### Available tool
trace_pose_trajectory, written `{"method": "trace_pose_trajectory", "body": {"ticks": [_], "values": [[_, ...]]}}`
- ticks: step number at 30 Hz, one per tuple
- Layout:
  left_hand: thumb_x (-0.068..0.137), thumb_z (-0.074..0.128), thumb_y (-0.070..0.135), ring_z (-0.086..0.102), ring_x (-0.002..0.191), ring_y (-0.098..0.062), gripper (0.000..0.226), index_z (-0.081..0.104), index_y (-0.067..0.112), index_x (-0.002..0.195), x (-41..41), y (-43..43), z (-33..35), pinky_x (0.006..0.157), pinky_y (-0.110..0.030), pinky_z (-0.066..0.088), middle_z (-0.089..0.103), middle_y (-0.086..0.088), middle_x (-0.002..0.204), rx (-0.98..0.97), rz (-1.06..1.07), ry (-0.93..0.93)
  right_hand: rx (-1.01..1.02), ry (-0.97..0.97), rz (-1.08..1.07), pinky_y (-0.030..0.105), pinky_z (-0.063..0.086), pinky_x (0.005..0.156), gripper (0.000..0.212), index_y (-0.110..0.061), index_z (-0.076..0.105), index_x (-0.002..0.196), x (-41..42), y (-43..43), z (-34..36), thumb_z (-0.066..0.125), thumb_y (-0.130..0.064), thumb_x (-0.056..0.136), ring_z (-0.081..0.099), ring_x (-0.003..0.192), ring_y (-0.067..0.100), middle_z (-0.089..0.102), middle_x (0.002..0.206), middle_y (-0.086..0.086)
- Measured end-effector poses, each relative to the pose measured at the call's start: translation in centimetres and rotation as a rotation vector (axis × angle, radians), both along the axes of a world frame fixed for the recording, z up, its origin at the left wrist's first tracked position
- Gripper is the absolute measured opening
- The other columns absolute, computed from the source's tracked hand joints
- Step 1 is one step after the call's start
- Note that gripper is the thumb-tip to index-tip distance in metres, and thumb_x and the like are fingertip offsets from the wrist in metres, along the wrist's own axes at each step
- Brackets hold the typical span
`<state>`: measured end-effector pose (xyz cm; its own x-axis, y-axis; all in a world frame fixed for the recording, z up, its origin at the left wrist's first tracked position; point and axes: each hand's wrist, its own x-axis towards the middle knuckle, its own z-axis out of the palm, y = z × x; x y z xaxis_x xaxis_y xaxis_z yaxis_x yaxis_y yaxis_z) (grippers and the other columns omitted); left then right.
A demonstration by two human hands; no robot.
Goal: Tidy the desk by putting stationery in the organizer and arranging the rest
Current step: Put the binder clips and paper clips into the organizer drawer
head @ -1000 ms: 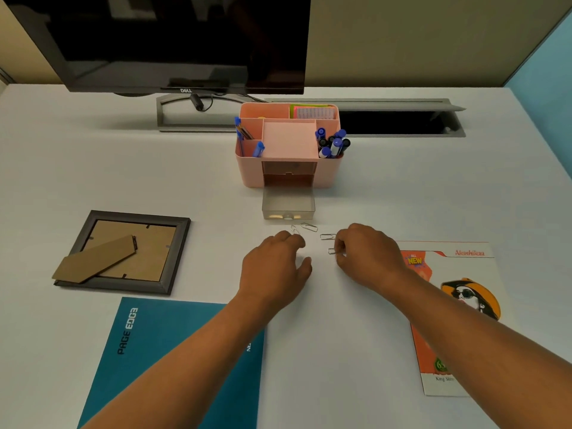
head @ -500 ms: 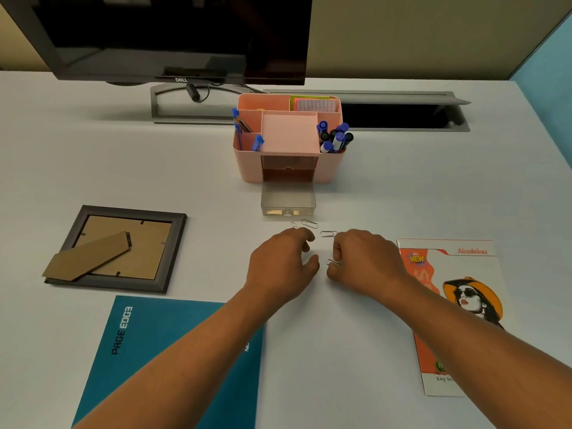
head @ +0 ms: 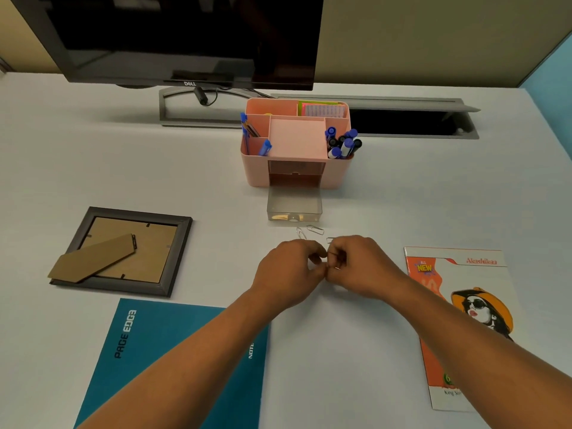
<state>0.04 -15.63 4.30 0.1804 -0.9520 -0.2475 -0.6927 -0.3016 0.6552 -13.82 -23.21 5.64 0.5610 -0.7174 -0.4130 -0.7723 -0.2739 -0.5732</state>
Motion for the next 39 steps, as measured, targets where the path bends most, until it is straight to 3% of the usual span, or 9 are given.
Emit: {"method": "trace_pose_trajectory", "body": {"ticks": [4, 7, 11, 15, 19, 26, 30, 33, 39], "values": [[0.088, 0.064, 0.026, 0.061, 0.075, -0.006, 0.013, 0.074, 0.028, 0.095, 1.2, -0.8, 0.1, 0.073, -0.027, 0.052, 0.072, 0.009, 0.088, -0.013, 0.054, 0.115, 0.039, -0.208, -0.124, 0.019, 0.046, 0.058, 0.014, -0.025, 0.068, 0.074, 0.1, -0.7, 1.0, 0.075, -0.013, 0.078, 0.061, 0.062, 0.007, 0.067, 0.069, -0.006], [0.089, 0.064, 0.026, 0.062, 0.077, -0.009, 0.012, 0.075, 0.023, 0.093, 2.3, -1.8, 0.7, 0.073, -0.027, 0.052, 0.071, 0.006, 0.088, -0.060, 0.112, 0.089, 0.092, -0.319, -0.239, 0.026, 0.053, 0.061, 0.019, -0.026, 0.070, 0.094, 0.0, -1.2, 1.3, 0.075, -0.016, 0.080, 0.065, 0.064, 0.007, 0.072, 0.076, -0.005], [0.090, 0.060, 0.021, 0.062, 0.079, -0.013, 0.015, 0.073, 0.017, 0.096, 4.5, -4.1, 1.9, 0.070, -0.025, 0.046, 0.069, 0.003, 0.089, -0.109, 0.282, -0.004, 0.029, -0.310, -0.329, 0.026, 0.051, 0.061, 0.025, -0.026, 0.067, 0.102, -0.4, -1.9, 0.9, 0.077, -0.020, 0.079, 0.066, 0.069, 0.011, 0.072, 0.081, -0.007], [0.089, 0.058, 0.024, 0.061, 0.076, -0.017, 0.014, 0.071, 0.018, 0.091, 6.0, -6.1, 1.7, 0.071, -0.030, 0.053, 0.067, 0.002, 0.083, -0.069, 0.342, -0.112, -0.038, -0.214, -0.318, 0.024, 0.051, 0.062, 0.039, -0.029, 0.059, 0.111, -0.6, -2.4, -0.1, 0.078, -0.022, 0.078, 0.066, 0.078, 0.013, 0.066, 0.096, -0.011], [0.090, 0.059, 0.028, 0.060, 0.077, -0.017, 0.016, 0.069, 0.016, 0.093, 6.4, -6.9, 1.0, 0.075, -0.031, 0.053, 0.065, 0.001, 0.083, -0.021, 0.359, -0.153, -0.138, -0.115, -0.274, 0.030, 0.053, 0.078, 0.036, -0.030, 0.061, 0.108, -0.9, -3.1, -0.9, 0.078, -0.023, 0.078, 0.061, 0.080, 0.010, 0.064, 0.096, -0.011], [0.086, 0.060, 0.023, 0.062, 0.087, -0.018, 0.019, 0.073, 0.021, 0.101, 6.6, -5.5, 1.1, 0.079, -0.033, 0.055, 0.070, 0.002, 0.097, -0.106, 0.433, -0.089, -0.208, 0.032, -0.200, 0.032, 0.051, 0.080, 0.024, -0.030, 0.063, 0.103, -1.0, -3.5, -1.4, 0.072, -0.030, 0.080, 0.061, 0.087, 0.016, 0.064, 0.090, -0.011], [0.086, 0.061, 0.022, 0.063, 0.083, -0.017, 0.016, 0.071, 0.024, 0.098, 5.9, -3.7, 1.6, 0.074, -0.028, 0.054, 0.069, 0.003, 0.089, -0.185, 0.477, -0.060, -0.214, 0.100, -0.164, 0.036, 0.053, 0.080, 0.017, -0.032, 0.061, 0.093, -0.7, -3.4, -1.7, 0.070, -0.035, 0.079, 0.062, 0.088, 0.020, 0.067, 0.088, -0.009], [0.087, 0.061, 0.023, 0.058, 0.067, -0.010, 0.015, 0.070, 0.023, 0.099, 4.9, -2.3, 1.7, 0.063, -0.020, 0.047, 0.060, 0.012, 0.073, -0.202, 0.440, -0.059, -0.233, 0.144, -0.138, 0.034, 0.053, 0.077, 0.016, -0.032, 0.058, 0.090, -0.2, -3.4, -1.8, 0.070, -0.036, 0.079, 0.061, 0.086, 0.021, 0.066, 0.087, -0.008], [0.086, 0.059, 0.023, 0.058, 0.067, -0.010, 0.015, 0.069, 0.026, 0.095, 3.8, -0.6, 0.4, 0.063, -0.026, 0.050, 0.059, 0.013, 0.069, -0.129, 0.358, -0.069, -0.212, 0.169, -0.106, 0.030, 0.051, 0.071, 0.004, -0.026, 0.064, 0.080, 0.7, -3.3, -1.5, 0.067, -0.028, 0.079, 0.061, 0.080, 0.019, 0.066, 0.081, -0.007]]}}
